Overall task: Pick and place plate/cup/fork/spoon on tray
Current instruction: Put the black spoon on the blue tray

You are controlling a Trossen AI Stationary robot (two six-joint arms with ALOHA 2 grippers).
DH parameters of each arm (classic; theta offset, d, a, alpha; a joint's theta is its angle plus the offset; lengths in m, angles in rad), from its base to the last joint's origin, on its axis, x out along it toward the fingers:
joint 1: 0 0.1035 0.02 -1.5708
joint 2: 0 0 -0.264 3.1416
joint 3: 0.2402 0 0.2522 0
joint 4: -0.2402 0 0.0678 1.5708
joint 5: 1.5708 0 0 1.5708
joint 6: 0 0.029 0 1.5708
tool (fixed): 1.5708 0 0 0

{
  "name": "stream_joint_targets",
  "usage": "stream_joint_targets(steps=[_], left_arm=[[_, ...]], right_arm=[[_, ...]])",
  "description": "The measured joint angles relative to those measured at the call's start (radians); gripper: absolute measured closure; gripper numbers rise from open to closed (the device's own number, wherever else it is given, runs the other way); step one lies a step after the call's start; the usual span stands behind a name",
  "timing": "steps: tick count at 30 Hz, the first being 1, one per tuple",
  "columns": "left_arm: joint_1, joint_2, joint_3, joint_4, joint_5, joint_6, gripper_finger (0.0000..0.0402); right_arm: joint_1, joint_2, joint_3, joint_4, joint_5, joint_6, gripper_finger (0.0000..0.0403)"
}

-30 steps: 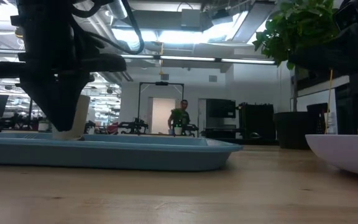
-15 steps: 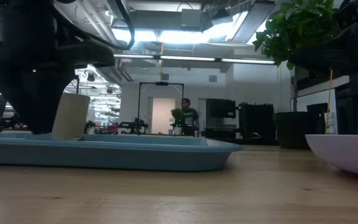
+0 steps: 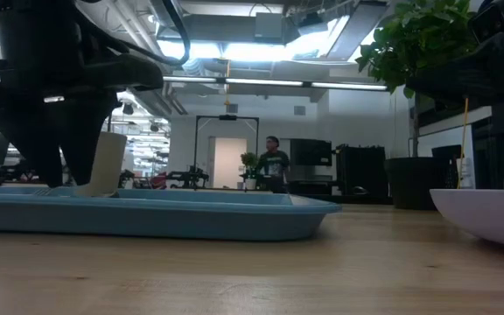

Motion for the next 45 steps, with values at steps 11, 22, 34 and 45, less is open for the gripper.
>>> stream_joint_targets(steps=[11,22,34,45], left_arm=[[0.003,0.0,0.0,0.018,-0.011,-0.008,0.0273],[0.018,0.003,0.0,0.04,-0.088,-0.017,0.0274],[0.076,0.005,0.0,0.011,-0.099,0.124,0.0275],[0.072,0.018,-0.001,-0.105,-0.076,-0.039,0.0275]], right_arm=[[0.0,0.0,0.0,0.0,0.0,0.0,0.0288],[0.0,0.0,0.0,0.0,-0.001,0.003,0.0288],[0.0,0.0,0.0,0.0,-0.001,0.003,0.0288],[0.0,0.0,0.0,0.0,-0.001,0.003,0.0288]])
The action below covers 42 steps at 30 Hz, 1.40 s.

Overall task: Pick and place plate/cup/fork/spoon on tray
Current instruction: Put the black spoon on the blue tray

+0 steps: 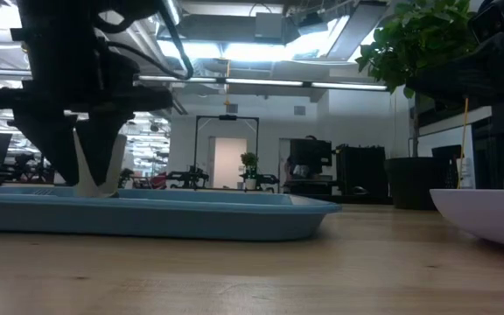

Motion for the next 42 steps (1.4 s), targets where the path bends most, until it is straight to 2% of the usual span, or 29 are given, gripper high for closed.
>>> stream_joint_targets(steps=[8,13,20,25,28,34,42], left_arm=[[0.01,0.002,-0.003,-0.013,-0.002,-0.008,0.0275],[0.023,0.032,-0.028,-0.003,0.059,-0.008,0.0275],[0.023,0.034,-0.05,0.015,0.055,-0.003,0.0275],[0.034,0.034,-0.05,0.016,0.128,0.019,0.0275],[0.042,0.034,-0.05,0.024,0.128,0.02,0.0278],[0.062,0.034,-0.05,0.067,0.119,0.021,0.0302],[0.068,0.034,-0.05,0.072,0.131,0.021,0.0368]], right_arm=[[0.0,0.0,0.0,0.0,-0.002,0.001,0.0288],[0.0,0.0,0.0,0.0,-0.006,0.001,0.0288],[0.0,0.0,0.0,0.001,-0.008,0.001,0.0288],[0.0,0.0,0.0,0.001,-0.009,0.001,0.0288],[0.0,0.0,0.0,0.001,-0.009,0.001,0.0288],[0.0,0.0,0.0,0.001,-0.01,0.001,0.0288],[0.0,0.0,0.0,0.001,-0.01,0.001,0.0288]])
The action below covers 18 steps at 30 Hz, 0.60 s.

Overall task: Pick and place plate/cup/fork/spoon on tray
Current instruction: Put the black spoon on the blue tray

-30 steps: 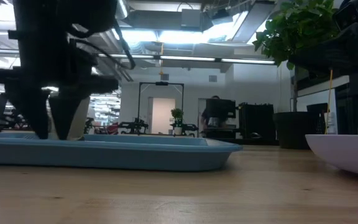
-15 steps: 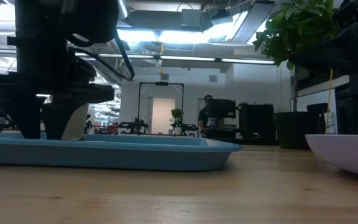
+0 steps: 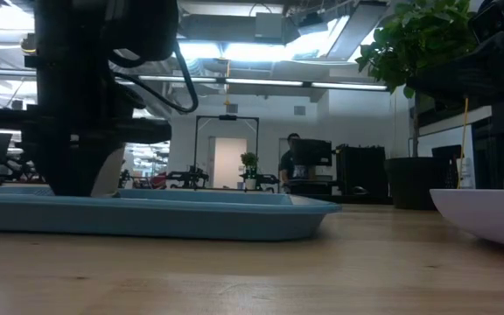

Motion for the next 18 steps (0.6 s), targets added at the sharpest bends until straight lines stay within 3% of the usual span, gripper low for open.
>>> stream_joint_targets(steps=[4,18], left_arm=[[0.0,0.0,0.0,-0.001,0.038,0.001,0.0395],[-0.085,-0.002,0.001,-0.071,0.154,-0.085,0.0399]], right_arm=[[0.0,0.0,0.0,0.0,0.0,0.0,0.0288],[0.0,0.0,0.0,0.0,0.0,0.027,0.0288]])
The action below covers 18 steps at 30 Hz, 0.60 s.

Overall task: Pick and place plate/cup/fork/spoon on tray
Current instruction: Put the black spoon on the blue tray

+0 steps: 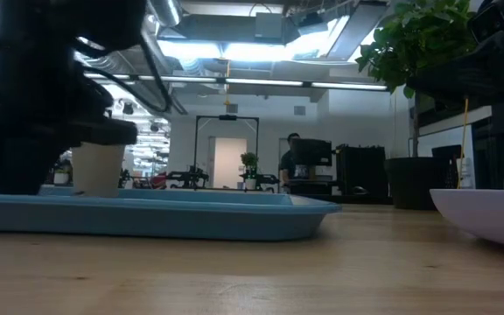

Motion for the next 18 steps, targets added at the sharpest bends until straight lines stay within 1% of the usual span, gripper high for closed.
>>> stream_joint_targets(steps=[4,7,13,18], left_arm=[[-0.041,-0.016,-0.001,-0.043,-0.003,-0.028,0.04],[-0.068,-0.054,-0.002,-0.089,-0.001,-0.055,0.0399],[-0.101,-0.131,-0.002,-0.227,-0.007,-0.125,0.0399],[-0.099,-0.158,-0.002,-0.303,-0.055,-0.129,0.04]], right_arm=[[0.0,0.0,0.0,0.0,0.0,0.0,0.0288],[0.0,0.0,0.0,0.0,0.0,0.0,0.0288],[0.0,0.0,0.0,-0.001,0.0,0.021,0.0288],[0.0,0.0,0.0,-0.001,0.0,0.021,0.0288]])
